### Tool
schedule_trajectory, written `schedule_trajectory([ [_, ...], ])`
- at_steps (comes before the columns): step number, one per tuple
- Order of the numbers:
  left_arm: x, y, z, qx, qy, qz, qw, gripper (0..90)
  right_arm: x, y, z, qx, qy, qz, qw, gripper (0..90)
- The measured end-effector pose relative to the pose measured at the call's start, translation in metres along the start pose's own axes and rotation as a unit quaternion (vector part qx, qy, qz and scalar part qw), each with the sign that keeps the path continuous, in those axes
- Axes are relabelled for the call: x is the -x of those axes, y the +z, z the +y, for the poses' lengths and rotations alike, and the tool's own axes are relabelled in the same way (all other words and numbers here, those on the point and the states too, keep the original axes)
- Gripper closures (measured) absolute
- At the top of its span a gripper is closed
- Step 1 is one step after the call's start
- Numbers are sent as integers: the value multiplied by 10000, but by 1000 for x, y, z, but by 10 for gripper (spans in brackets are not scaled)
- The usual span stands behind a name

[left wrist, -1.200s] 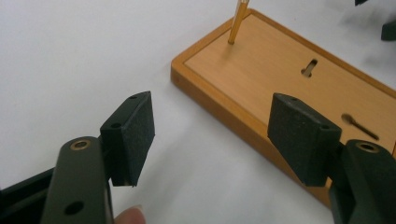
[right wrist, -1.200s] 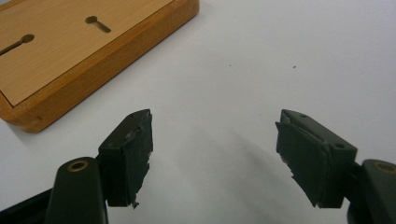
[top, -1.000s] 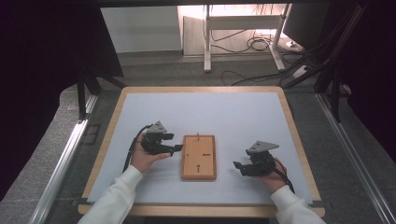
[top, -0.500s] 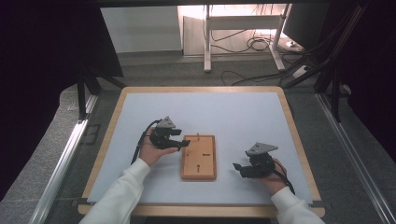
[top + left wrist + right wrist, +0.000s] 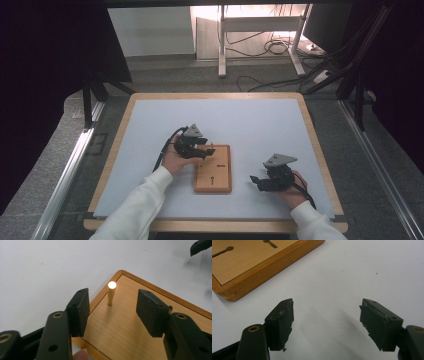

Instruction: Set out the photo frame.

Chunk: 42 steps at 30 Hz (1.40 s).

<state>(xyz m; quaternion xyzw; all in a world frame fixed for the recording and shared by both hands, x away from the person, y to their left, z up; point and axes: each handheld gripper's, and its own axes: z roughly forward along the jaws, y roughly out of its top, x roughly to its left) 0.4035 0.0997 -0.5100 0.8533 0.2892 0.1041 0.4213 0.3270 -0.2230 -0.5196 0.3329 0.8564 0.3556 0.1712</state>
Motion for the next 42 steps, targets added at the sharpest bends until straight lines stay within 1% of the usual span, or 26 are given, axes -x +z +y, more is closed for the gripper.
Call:
schedule_trajectory([
  [3,0,5,1,-7,-1,-13,10000,490,1,0,0,-6,1,-11,10000,275],
  [5,0,8,2,4,-20,-30,10000,527,1,0,0,-10,1,-15,10000,276],
  [7,-1,10,2,-23,5,-26,10000,564,1,0,0,-12,-5,-18,10000,275],
  [9,-1,12,1,-1,-37,-29,10000,600,1,0,0,-13,-5,-19,10000,275],
  [13,-3,13,0,-4,-47,-29,10000,669,1,0,-1,-25,-6,-24,10000,276],
  [18,-4,14,0,1,-18,-65,10000,728,1,1,-1,-38,-12,-31,10000,276],
  [23,-4,16,1,14,-46,-121,9999,750,1,1,-1,-50,-24,-37,10000,275],
  [31,-6,18,3,-26,-45,-119,9999,836,1,2,-1,-56,-35,-46,10000,275],
  [32,-6,18,3,-17,-77,-136,9999,841,1,2,-1,-57,-44,-50,10000,274],
  [34,-7,18,4,-68,-36,-145,9999,843,1,2,-1,-62,-49,-54,10000,273],
  [36,-7,18,4,-78,-51,-166,9998,846,1,2,-1,-60,-51,-52,10000,273],
  [42,-10,18,5,-113,-129,-282,9995,847,1,2,-1,-57,-49,-54,10000,273],
])
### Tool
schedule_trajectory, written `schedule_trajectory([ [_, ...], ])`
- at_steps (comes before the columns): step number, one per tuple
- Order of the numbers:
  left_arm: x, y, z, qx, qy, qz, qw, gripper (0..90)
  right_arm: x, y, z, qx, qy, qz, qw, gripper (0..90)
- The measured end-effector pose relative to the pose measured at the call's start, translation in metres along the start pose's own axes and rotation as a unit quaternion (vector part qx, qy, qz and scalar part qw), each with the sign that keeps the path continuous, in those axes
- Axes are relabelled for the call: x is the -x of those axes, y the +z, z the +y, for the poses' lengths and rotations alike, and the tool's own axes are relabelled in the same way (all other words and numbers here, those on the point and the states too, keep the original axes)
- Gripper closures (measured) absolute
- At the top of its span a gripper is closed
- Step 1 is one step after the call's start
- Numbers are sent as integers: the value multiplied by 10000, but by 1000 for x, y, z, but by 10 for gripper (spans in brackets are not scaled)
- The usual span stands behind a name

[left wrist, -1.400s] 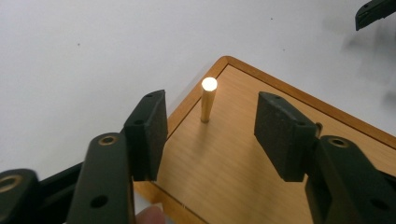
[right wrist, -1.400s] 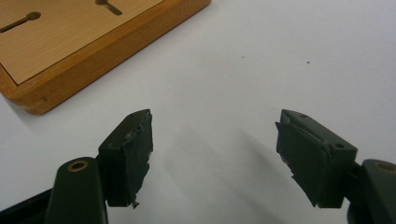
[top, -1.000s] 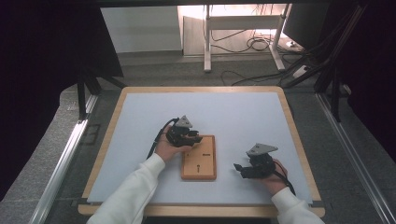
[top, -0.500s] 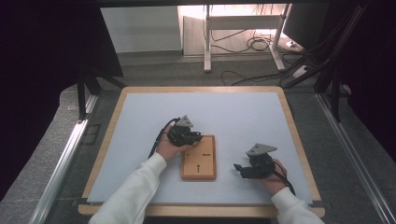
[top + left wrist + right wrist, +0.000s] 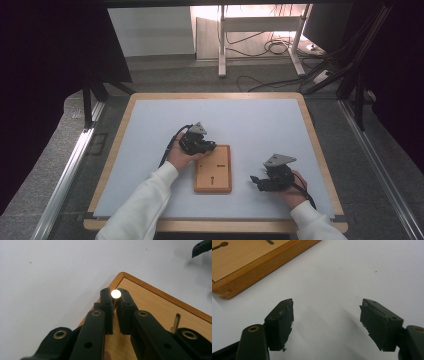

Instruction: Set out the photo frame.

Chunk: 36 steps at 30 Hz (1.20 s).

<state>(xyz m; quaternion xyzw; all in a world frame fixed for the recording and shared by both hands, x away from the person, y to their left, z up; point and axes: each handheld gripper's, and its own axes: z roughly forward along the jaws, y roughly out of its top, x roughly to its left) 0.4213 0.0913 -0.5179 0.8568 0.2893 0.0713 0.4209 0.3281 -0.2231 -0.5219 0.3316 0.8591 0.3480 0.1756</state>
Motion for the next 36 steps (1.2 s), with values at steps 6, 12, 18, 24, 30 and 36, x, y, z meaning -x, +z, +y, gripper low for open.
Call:
schedule_trajectory([
  [6,-3,0,2,-61,-9,-111,9999,844,-2,-2,1,114,-33,27,9999,273],
  [12,-6,0,4,-121,-44,-232,9996,839,-13,-6,7,259,-260,180,9992,250],
  [18,-9,1,5,-146,-52,-321,9994,836,-33,-7,13,320,-647,171,9972,213],
  [24,-11,1,5,-157,-116,-421,9989,831,-38,-7,15,379,-747,213,9963,210],
  [30,-14,1,6,-194,-179,-502,9984,831,-39,-8,15,416,-741,207,9962,204],
  [36,-17,1,7,-230,-261,-584,9977,831,-48,-7,19,446,-850,283,9950,183],
])
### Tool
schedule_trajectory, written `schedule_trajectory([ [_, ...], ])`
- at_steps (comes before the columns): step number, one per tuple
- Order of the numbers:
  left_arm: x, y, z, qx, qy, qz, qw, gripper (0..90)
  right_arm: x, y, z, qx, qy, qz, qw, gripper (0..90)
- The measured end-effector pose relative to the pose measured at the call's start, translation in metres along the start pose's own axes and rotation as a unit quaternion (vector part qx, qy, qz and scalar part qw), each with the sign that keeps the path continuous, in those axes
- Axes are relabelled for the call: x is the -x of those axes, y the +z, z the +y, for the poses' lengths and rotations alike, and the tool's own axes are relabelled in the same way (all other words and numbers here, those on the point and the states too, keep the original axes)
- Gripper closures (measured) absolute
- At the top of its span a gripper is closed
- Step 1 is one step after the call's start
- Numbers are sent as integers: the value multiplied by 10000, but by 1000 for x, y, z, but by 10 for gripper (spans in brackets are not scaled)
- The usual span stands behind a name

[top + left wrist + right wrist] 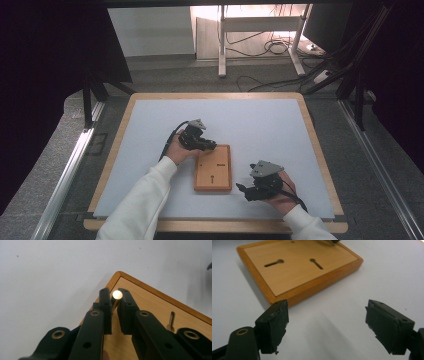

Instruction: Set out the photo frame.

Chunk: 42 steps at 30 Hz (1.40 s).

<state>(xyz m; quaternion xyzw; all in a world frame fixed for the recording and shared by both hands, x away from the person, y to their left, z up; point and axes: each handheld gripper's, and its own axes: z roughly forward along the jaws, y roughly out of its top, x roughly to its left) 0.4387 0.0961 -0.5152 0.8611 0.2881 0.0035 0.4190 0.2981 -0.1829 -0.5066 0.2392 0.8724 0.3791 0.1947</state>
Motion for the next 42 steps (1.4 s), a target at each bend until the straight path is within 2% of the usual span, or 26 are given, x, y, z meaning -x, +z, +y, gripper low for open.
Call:
schedule_trajectory([
  [4,-2,0,1,-34,-16,-48,10000,830,-12,4,7,10,-161,30,9999,156],
  [8,-4,0,1,-27,-69,-113,9999,831,-27,15,13,-90,-388,53,9992,136],
  [13,-7,0,2,-31,-129,-173,9998,831,-39,28,19,-213,-716,-70,9972,118],
  [20,-8,0,3,-82,-108,-211,9997,830,-48,44,23,-368,-940,-216,9947,100],
  [23,-9,0,3,-57,-159,-237,9996,829,-54,48,26,-379,-1112,-303,9926,100],
  [26,-9,0,3,-66,-161,-246,9995,829,-58,51,28,-386,-1267,-400,9904,100],
  [29,-10,0,3,-58,-181,-255,9995,830,-59,52,29,-372,-1300,-479,9897,104],
  [33,-10,1,3,-58,-189,-249,9995,830,-59,53,28,-390,-1433,-624,9869,110],
  [36,-9,0,3,-79,-196,-198,9996,837,-61,52,27,-300,-1509,-753,9852,131],
  [39,-7,1,3,-30,-194,-138,9997,840,-63,50,28,-238,-1685,-857,9817,151],
  [42,-7,0,2,-35,-137,-64,9999,845,-64,49,28,-168,-1729,-951,9802,159],
])
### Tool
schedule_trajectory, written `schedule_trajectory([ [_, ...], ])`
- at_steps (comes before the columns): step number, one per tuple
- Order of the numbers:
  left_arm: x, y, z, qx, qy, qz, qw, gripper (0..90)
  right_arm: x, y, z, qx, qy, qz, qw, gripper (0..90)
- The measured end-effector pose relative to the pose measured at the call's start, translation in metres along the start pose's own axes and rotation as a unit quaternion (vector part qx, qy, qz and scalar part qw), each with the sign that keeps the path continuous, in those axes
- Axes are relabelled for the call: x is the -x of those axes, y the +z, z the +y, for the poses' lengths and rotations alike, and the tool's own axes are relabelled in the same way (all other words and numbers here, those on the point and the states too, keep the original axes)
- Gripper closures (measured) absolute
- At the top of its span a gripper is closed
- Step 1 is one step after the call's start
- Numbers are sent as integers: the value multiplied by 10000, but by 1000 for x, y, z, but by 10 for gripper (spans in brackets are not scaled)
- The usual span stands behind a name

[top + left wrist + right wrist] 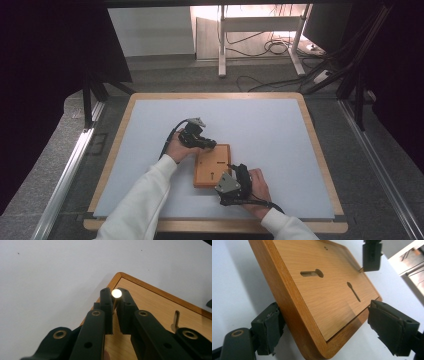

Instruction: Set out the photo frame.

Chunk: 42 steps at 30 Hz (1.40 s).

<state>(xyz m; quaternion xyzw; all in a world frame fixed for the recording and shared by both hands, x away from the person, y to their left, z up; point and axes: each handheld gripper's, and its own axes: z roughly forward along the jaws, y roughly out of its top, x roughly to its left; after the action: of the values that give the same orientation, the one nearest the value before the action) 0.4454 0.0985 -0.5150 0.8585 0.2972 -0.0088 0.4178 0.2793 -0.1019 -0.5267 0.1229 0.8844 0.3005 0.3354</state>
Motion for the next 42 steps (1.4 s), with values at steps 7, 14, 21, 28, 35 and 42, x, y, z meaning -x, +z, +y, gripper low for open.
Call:
schedule_trajectory([
  [7,0,0,0,39,-45,93,9999,849,5,-6,2,161,-27,-244,9996,221],
  [14,0,0,0,40,-74,193,9998,839,8,-9,3,204,-128,-239,9994,350],
  [21,-2,-7,0,215,-170,265,9993,715,15,-15,5,366,-92,-514,9980,429],
  [28,4,-40,-9,477,-37,606,9970,559,14,-16,6,327,-182,-567,9977,447],
  [35,3,-71,-40,646,-161,723,9952,523,16,-18,7,317,-242,-590,9975,463],
  [42,-1,-82,-69,639,-293,728,9949,519,18,-18,9,287,-312,-570,9975,475],
])
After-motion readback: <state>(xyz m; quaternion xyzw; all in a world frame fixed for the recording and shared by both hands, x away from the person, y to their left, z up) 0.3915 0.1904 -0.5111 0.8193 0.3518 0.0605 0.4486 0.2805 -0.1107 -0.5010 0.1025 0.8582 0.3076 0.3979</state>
